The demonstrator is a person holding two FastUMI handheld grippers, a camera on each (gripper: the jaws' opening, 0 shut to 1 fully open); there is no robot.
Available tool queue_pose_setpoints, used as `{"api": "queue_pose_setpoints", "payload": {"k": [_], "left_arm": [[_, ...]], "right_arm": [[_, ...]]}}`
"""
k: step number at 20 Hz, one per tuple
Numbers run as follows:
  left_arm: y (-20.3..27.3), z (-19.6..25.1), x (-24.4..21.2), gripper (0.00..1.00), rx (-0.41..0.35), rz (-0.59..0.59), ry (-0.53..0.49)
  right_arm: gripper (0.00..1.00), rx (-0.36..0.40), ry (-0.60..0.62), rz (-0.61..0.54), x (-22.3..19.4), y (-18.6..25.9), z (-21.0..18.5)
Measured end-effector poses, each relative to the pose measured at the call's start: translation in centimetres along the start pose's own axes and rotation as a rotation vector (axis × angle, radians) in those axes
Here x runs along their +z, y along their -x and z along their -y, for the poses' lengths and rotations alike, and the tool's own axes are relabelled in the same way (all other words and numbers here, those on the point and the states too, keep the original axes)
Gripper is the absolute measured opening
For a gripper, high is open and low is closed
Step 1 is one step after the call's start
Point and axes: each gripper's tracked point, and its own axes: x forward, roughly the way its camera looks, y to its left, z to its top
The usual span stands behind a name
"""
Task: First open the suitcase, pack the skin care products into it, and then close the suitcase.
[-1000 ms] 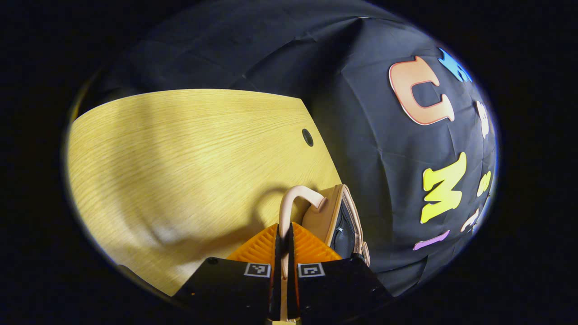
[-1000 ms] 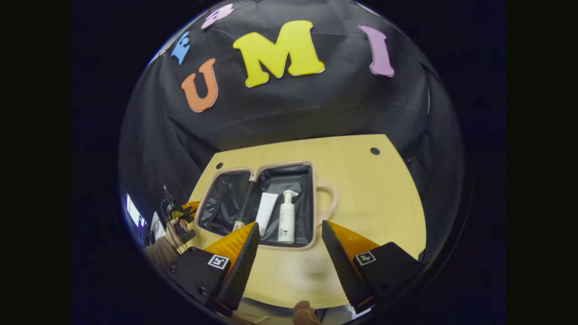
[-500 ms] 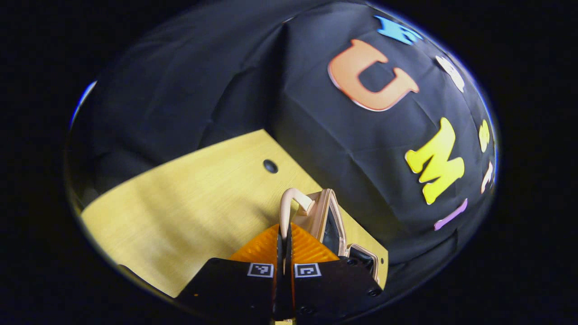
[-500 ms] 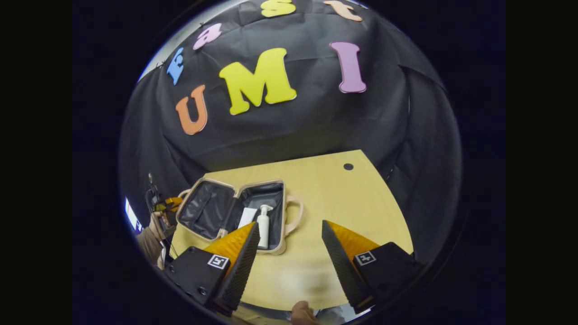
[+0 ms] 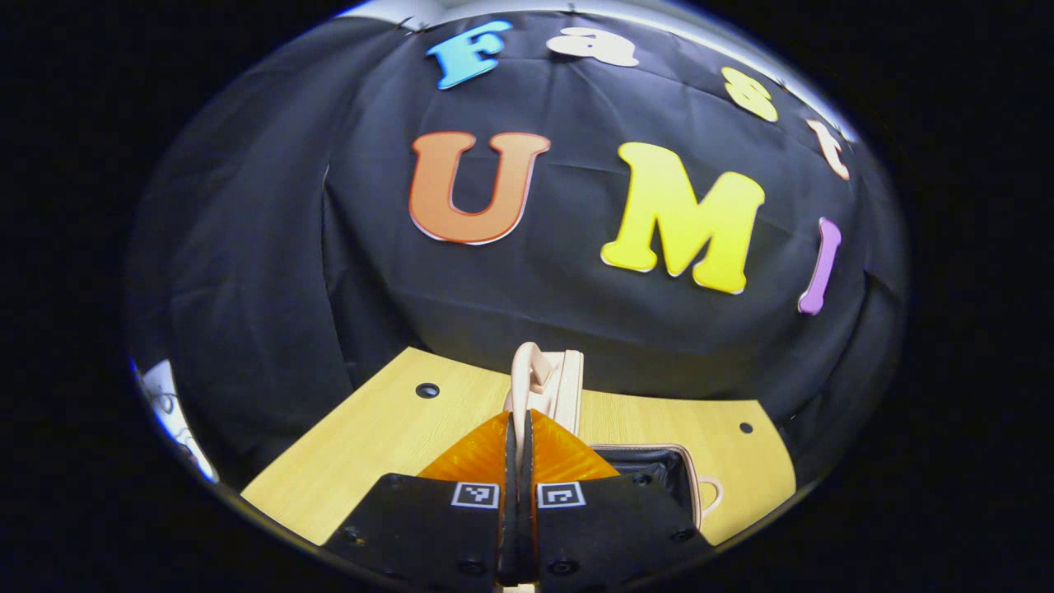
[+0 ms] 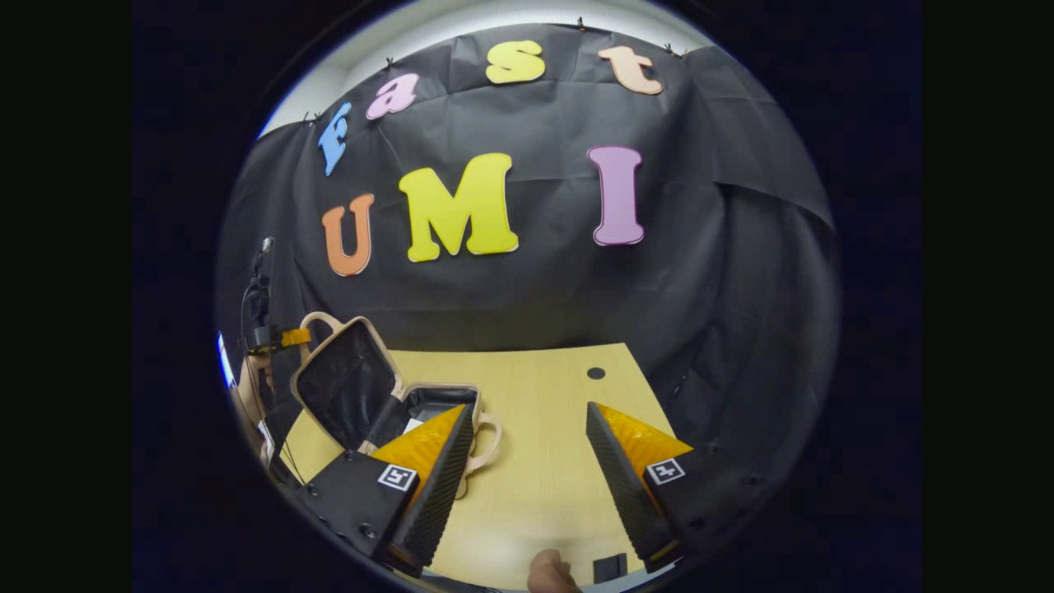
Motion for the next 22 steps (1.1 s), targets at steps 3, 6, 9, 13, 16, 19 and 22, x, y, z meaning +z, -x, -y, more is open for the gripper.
{"api": "queue_pose_setpoints", "payload": {"k": [3, 6, 9, 13, 16, 19, 22], "left_arm": [[1.2, 6.2, -0.6, 0.03, -0.014, 0.019, -0.023], [1.6, 11.2, -1.7, 0.03, -0.020, 0.016, -0.077], [1.8, 15.5, -3.7, 0.03, -0.025, -0.001, -0.085], [1.3, 21.1, -7.3, 0.03, -0.064, -0.048, -0.139], [0.8, 24.7, -11.5, 0.03, -0.094, -0.112, -0.192], [-0.1, 27.5, -15.3, 0.03, -0.126, -0.172, -0.300], [-1.2, 29.3, -19.6, 0.04, -0.150, -0.243, -0.356]], "right_arm": [[0.82, 0.013, 0.001, 0.008, 0.4, 0.2, 2.5], [0.82, 0.007, -0.010, 0.023, 1.0, 0.0, 5.5], [0.82, 0.028, -0.017, 0.016, 0.5, 0.1, 7.6], [0.82, 0.023, -0.013, -0.007, -0.6, 0.0, 11.2], [0.82, 0.015, -0.041, -0.040, -1.7, -0.7, 13.5], [0.82, 0.007, -0.071, -0.059, -2.4, -1.5, 15.2], [0.82, 0.010, -0.101, -0.081, -3.1, -2.2, 15.8]]}}
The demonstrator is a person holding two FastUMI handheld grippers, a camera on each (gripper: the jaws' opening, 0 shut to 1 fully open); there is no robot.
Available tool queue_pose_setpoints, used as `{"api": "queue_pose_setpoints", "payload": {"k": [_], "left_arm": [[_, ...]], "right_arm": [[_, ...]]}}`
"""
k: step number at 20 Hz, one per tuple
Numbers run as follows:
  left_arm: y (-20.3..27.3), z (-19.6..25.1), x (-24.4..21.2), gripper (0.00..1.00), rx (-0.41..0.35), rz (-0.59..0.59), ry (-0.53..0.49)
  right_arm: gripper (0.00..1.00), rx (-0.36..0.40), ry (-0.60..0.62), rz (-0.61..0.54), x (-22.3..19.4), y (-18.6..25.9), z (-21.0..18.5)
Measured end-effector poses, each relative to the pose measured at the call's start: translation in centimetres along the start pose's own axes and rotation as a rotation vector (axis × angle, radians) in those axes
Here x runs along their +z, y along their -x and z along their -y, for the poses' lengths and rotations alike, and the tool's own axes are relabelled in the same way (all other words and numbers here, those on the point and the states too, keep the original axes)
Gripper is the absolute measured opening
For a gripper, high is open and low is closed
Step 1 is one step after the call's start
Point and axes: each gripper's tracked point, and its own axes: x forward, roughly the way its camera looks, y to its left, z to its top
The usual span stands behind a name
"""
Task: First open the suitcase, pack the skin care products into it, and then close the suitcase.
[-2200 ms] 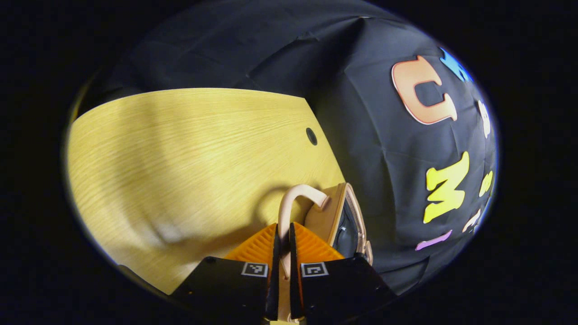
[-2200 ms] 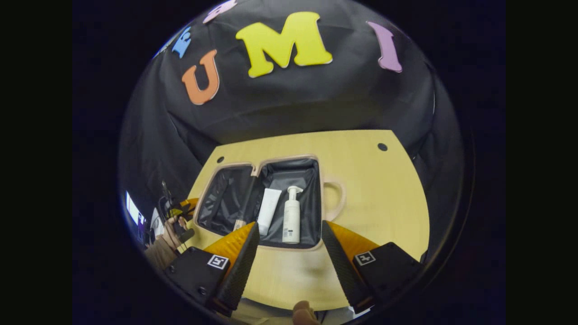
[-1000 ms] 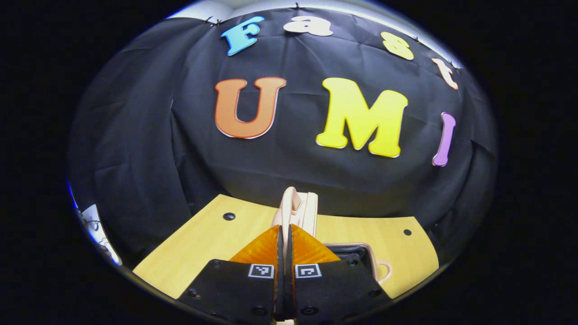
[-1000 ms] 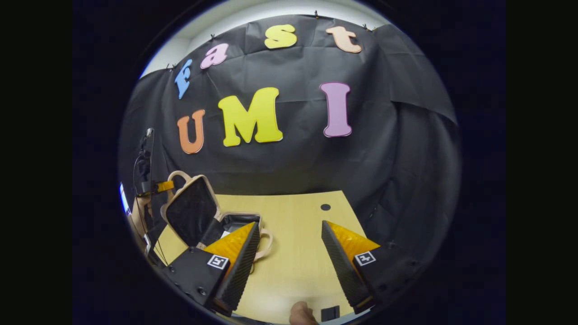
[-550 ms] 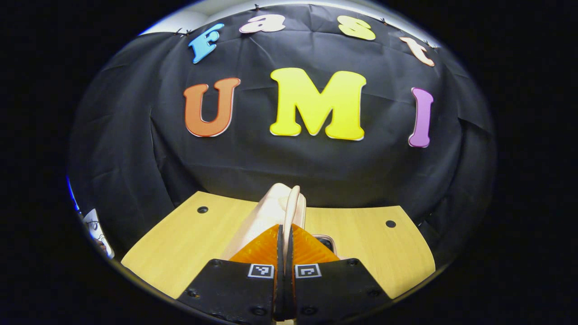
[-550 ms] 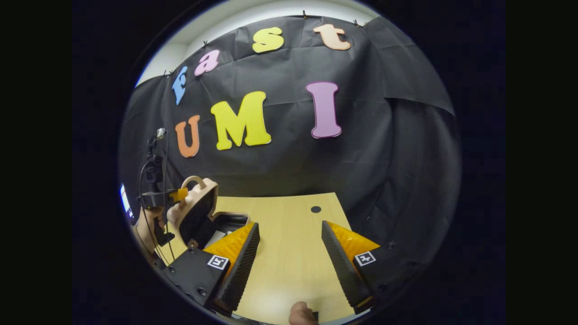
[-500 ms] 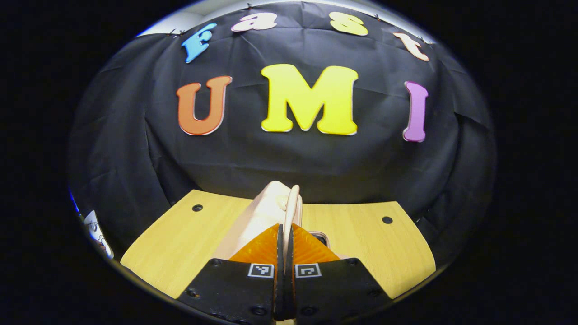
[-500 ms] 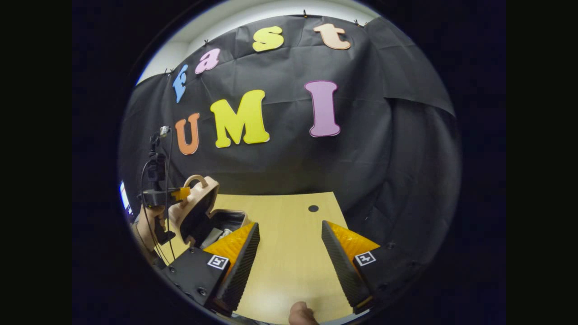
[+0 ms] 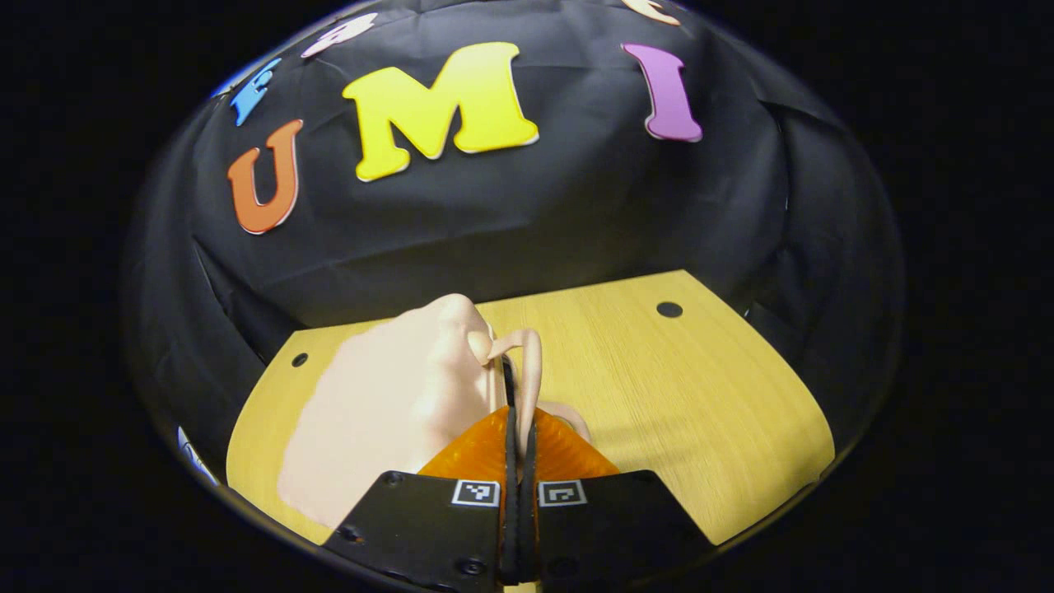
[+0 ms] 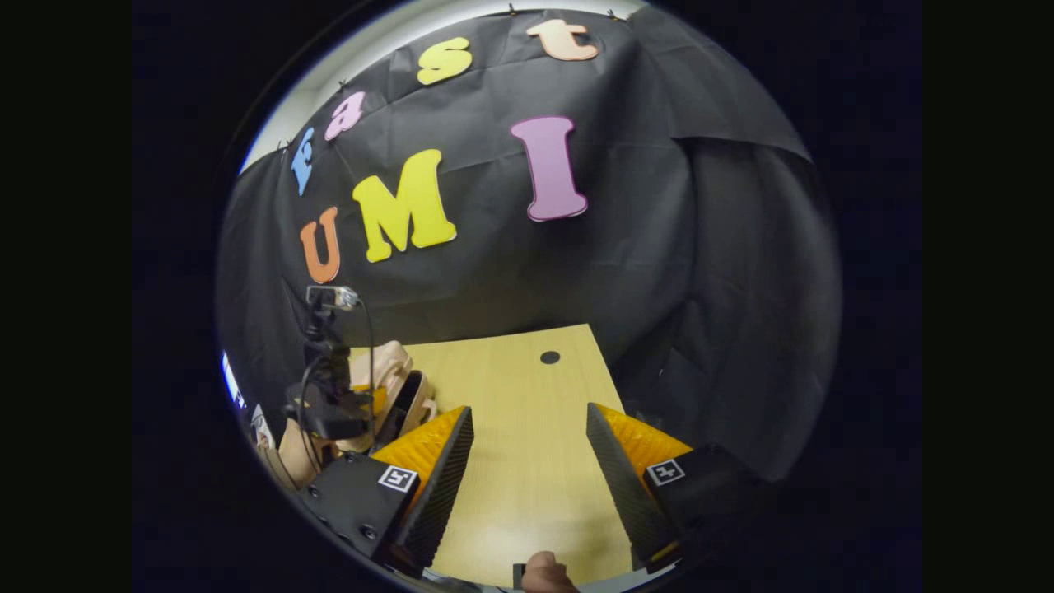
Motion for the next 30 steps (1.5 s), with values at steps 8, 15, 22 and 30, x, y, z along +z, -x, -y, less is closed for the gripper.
{"api": "queue_pose_setpoints", "payload": {"k": [8, 15, 22, 30], "left_arm": [[-2.6, 3.2, -3.6, 0.05, -0.054, -0.092, -0.045], [-0.3, 5.3, -3.0, 0.63, -0.206, -0.055, 0.061], [5.9, -2.3, 0.0, 0.93, -0.123, 0.025, 0.200], [16.9, -18.7, 1.8, 0.96, 0.189, 0.178, 0.173]], "right_arm": [[0.82, -0.012, -0.027, 0.000, 0.3, 0.0, 0.2], [0.82, -0.036, -0.036, 0.007, 1.2, 0.3, -2.8], [0.82, -0.002, -0.026, 0.019, 1.5, -0.4, -8.6], [0.82, -0.012, 0.060, -0.001, 0.2, -2.9, -14.8]]}}
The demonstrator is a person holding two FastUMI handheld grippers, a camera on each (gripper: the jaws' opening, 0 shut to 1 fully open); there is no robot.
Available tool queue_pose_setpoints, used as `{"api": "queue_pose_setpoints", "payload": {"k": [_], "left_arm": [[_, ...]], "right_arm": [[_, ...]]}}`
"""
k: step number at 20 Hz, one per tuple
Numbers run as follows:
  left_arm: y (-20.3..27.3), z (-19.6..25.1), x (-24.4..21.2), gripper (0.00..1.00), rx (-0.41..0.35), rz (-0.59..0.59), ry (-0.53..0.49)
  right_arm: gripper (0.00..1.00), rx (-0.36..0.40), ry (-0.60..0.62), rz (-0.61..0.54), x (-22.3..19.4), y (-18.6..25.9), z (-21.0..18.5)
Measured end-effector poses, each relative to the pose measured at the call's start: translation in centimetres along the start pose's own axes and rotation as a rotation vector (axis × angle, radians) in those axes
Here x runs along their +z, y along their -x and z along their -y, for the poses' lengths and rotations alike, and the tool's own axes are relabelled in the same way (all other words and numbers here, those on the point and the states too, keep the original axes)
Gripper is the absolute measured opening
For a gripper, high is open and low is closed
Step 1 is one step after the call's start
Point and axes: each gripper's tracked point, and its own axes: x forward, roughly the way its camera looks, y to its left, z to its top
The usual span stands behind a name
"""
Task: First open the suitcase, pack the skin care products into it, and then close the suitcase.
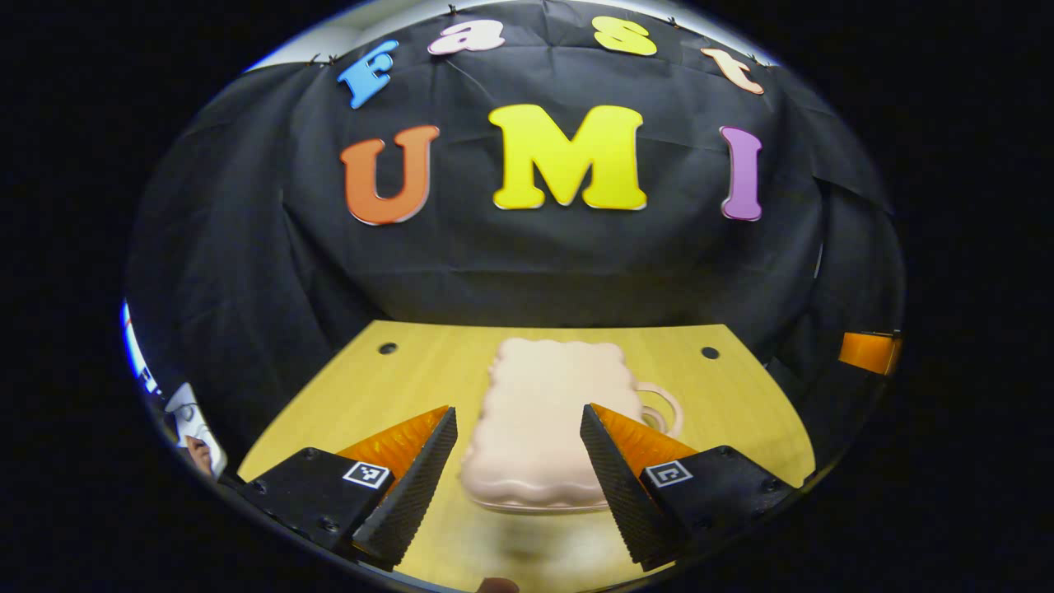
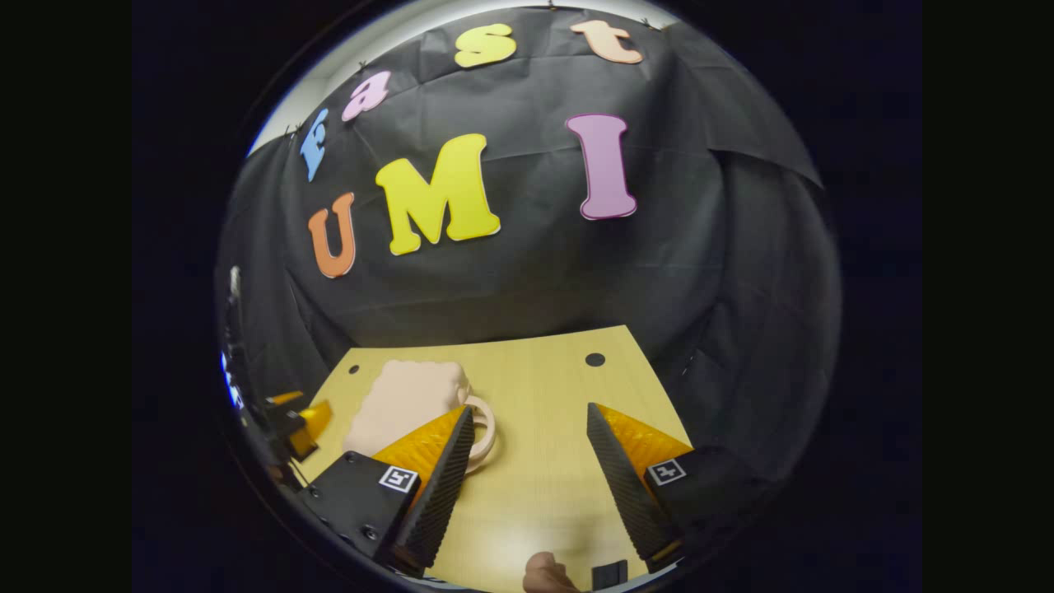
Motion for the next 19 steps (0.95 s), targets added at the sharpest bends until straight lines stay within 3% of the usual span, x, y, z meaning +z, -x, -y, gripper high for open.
{"api": "queue_pose_setpoints", "payload": {"k": [1, 2, 6, 10, 11, 12, 19], "left_arm": [[0.9, -0.5, 1.2, 0.96, 0.008, 0.043, -0.005], [1.9, -0.8, 2.5, 0.96, -0.003, 0.084, 0.006], [3.6, -1.5, 6.1, 0.96, -0.063, 0.187, 0.042], [4.1, -2.4, 8.4, 0.95, -0.098, 0.270, 0.003], [4.3, -2.4, 8.4, 1.00, -0.098, 0.280, -0.012], [4.1, -2.6, 8.6, 0.96, -0.106, 0.289, -0.019], [3.8, -3.8, 7.3, 0.96, -0.179, 0.280, 0.013]], "right_arm": [[0.77, 0.003, 0.005, 0.001, 0.0, -0.1, -0.9], [0.82, 0.011, 0.007, 0.005, 0.1, 0.0, -1.9], [0.78, 0.026, 0.033, 0.096, 1.9, 0.9, -5.5], [0.82, 0.031, 0.068, 0.109, 2.1, 1.2, -9.2], [0.82, 0.028, 0.072, 0.111, 2.2, 1.3, -9.8], [0.82, 0.028, 0.074, 0.111, 2.2, 1.5, -10.4], [0.82, 0.055, 0.111, 0.160, 2.6, 3.2, -15.8]]}}
